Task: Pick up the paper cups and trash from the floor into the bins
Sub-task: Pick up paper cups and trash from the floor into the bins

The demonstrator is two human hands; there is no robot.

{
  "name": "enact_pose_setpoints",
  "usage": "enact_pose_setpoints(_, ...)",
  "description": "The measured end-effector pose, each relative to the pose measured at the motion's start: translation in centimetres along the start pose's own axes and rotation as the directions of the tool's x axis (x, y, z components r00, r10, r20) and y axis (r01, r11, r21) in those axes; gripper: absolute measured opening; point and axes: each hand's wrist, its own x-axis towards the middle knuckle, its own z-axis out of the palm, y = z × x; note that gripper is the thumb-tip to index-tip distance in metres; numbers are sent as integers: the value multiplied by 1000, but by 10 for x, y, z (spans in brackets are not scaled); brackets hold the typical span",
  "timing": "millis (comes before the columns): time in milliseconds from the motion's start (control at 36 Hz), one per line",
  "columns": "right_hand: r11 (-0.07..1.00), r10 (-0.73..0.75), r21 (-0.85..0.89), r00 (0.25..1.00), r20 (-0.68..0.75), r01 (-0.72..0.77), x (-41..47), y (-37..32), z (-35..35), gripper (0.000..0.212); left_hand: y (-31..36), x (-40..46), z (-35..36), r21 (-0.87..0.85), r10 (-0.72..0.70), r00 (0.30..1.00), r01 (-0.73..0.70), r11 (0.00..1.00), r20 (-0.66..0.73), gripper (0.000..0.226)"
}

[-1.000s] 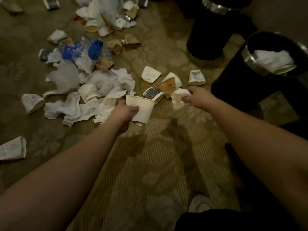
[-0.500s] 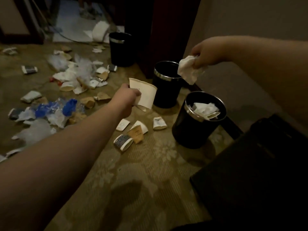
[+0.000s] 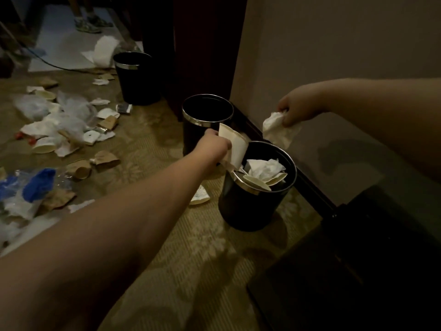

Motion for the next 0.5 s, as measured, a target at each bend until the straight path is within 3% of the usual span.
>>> enact_pose_setpoints(278, 998, -55, -26, 990, 132, 59, 54, 32, 66, 49, 0, 60, 67, 389, 106, 994, -111, 914, 35, 50)
enact_pose_setpoints(500, 994, -112, 15, 988, 111, 111, 79, 39, 98, 52, -10, 91, 90, 600, 167, 983, -181, 780, 79, 45)
